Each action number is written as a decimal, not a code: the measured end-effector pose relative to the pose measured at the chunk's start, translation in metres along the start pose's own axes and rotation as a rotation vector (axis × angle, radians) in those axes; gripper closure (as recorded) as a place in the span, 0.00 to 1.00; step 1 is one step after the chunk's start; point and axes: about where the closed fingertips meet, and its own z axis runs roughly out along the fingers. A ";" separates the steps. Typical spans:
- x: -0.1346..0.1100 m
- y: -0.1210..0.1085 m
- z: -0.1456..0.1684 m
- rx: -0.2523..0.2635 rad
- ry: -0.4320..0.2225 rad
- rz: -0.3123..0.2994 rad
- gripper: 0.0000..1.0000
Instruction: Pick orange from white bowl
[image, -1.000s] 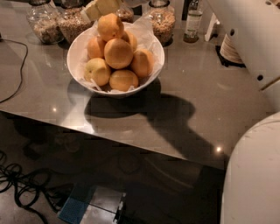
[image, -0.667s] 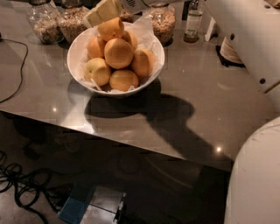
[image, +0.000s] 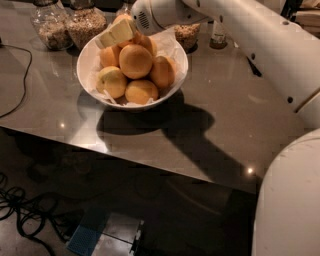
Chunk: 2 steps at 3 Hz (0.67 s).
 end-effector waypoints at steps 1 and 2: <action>0.004 0.005 0.018 -0.018 -0.006 0.030 0.00; 0.004 0.005 0.018 -0.018 -0.006 0.030 0.00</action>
Offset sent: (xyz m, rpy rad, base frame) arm 0.0038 0.0201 -0.0368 0.0516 0.0905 -0.0085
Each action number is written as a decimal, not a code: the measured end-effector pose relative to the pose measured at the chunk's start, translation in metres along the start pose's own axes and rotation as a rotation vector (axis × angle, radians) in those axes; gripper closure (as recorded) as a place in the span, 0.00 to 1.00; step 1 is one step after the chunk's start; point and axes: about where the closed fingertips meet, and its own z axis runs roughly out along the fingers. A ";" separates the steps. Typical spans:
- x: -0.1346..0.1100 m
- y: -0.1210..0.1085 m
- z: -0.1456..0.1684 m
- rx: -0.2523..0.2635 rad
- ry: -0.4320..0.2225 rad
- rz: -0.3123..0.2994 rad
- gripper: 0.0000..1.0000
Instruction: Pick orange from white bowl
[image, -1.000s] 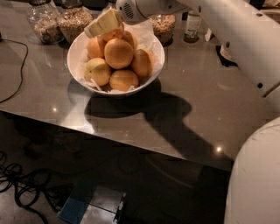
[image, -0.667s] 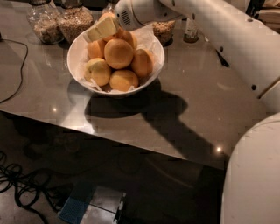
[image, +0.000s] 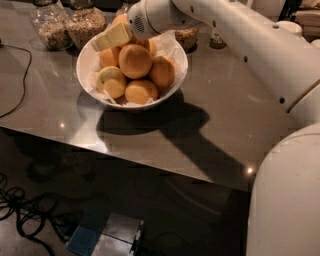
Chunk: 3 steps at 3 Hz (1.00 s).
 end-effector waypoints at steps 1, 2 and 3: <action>0.000 0.000 0.000 0.000 0.000 0.000 0.19; 0.000 0.000 0.000 0.000 0.000 0.000 0.43; 0.000 0.000 0.000 0.000 0.000 0.000 0.64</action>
Offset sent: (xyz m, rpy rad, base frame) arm 0.0000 0.0000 0.0000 0.0000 0.0000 0.0000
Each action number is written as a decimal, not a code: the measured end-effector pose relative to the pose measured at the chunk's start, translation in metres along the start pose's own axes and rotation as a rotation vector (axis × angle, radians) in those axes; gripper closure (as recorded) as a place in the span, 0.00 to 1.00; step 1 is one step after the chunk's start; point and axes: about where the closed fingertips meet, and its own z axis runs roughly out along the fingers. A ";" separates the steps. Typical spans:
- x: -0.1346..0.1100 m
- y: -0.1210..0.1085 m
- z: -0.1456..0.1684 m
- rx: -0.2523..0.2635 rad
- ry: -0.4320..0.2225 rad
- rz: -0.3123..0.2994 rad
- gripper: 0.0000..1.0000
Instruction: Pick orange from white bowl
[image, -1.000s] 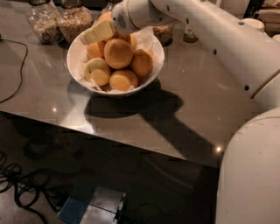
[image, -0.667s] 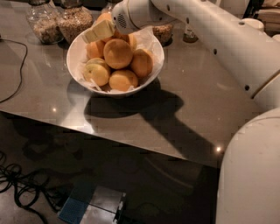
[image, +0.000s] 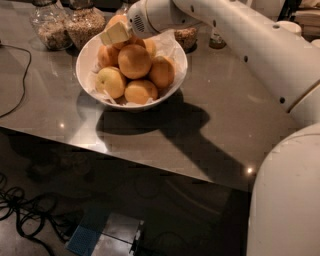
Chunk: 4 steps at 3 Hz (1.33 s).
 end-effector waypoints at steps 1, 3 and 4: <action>0.000 0.000 0.000 0.000 0.000 0.000 0.89; -0.002 0.001 -0.005 -0.021 -0.001 0.006 1.00; -0.002 0.001 -0.006 -0.029 0.003 0.008 1.00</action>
Offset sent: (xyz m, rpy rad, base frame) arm -0.0694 -0.0145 0.0332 0.1752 -0.0176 0.3702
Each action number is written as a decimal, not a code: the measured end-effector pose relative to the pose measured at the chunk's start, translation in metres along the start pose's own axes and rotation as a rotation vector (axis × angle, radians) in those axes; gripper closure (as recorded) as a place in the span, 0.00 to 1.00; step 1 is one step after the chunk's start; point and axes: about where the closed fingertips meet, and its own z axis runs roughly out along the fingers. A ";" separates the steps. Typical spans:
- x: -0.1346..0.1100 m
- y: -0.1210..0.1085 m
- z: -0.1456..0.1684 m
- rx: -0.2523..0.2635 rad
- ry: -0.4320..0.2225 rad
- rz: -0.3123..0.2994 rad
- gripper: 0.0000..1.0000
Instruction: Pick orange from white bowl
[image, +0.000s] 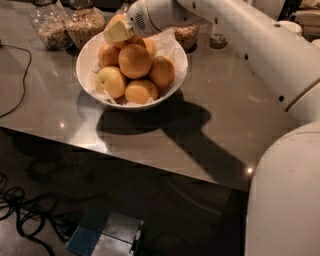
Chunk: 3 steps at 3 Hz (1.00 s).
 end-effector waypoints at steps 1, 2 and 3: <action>-0.001 0.000 0.000 0.000 0.000 0.000 1.00; 0.001 0.004 -0.011 -0.006 -0.021 -0.014 1.00; 0.000 0.002 -0.012 -0.005 -0.024 -0.016 1.00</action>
Offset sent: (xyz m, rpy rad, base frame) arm -0.2467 -0.2019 0.0770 0.3426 -0.4791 0.2597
